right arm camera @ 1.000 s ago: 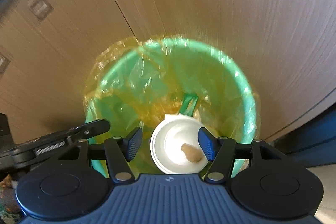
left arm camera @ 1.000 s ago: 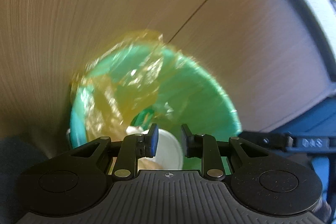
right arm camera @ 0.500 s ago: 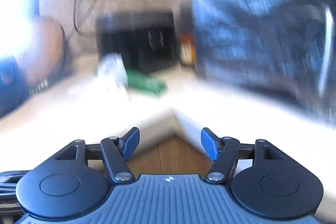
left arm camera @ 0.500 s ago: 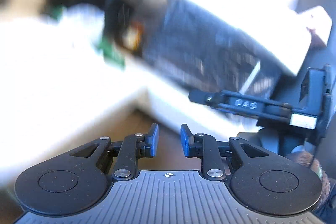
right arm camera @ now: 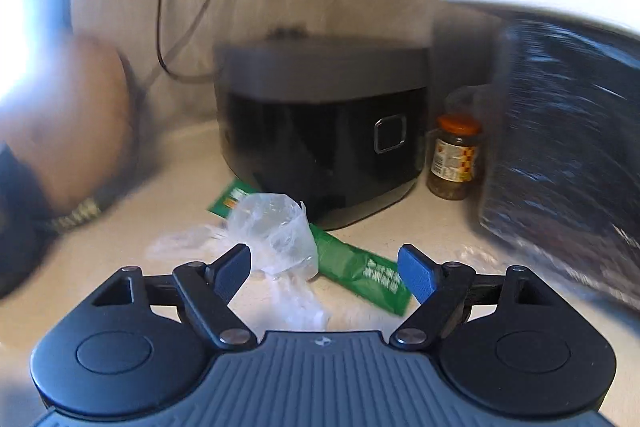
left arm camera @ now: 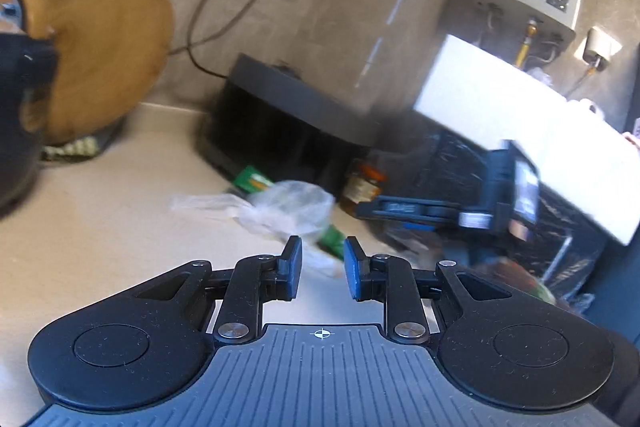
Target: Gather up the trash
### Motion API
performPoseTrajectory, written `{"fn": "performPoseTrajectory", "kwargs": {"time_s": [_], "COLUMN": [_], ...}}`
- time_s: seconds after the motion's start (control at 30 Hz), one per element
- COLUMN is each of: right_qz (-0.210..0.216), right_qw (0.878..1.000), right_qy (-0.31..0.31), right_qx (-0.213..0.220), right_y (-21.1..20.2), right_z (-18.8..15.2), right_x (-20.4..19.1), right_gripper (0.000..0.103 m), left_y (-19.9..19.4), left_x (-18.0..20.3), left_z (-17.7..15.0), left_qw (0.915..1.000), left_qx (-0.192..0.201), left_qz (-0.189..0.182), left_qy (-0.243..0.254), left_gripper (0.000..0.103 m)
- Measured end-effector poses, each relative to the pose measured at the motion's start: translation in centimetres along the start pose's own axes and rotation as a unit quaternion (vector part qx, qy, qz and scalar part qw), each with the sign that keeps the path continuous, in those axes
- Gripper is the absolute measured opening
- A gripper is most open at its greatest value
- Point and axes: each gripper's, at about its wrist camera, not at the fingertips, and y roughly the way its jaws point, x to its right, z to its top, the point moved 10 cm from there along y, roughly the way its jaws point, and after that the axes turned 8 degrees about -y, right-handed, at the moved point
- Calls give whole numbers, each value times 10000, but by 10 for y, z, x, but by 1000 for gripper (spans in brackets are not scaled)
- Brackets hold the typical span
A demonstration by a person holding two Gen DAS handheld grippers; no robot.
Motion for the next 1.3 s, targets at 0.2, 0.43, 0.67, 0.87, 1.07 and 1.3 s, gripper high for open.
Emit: {"fn": "performPoseTrajectory", "kwargs": {"time_s": [0.2, 0.43, 0.67, 0.87, 1.07, 1.3], "right_qz": [14, 435, 1807, 2546, 3129, 2179], "right_qw": [9992, 9962, 9797, 9615, 9417, 9756], "right_qy": [143, -207, -322, -542, -358, 250], "right_qx": [-374, -728, -809, -888, -1184, -124], "right_y": [82, 124, 56, -7, -44, -32], "right_z": [10, 1, -22, -51, -74, -30], "right_x": [-19, -61, -116, -146, -144, -60], "right_gripper": [81, 22, 15, 15, 18, 70], "left_y": [-6, -10, 0, 3, 9, 27], "left_x": [-34, -57, -64, -57, -61, -59], "left_z": [7, 6, -2, -10, -13, -24], "left_qw": [9998, 9986, 9971, 9963, 9941, 9923], "left_qx": [12, -49, -232, -337, -269, -516], "left_qz": [152, 449, 672, 747, 954, 1076], "left_qy": [-134, -260, -286, -260, -432, -345], "left_gripper": [26, 26, 26, 26, 26, 26]}}
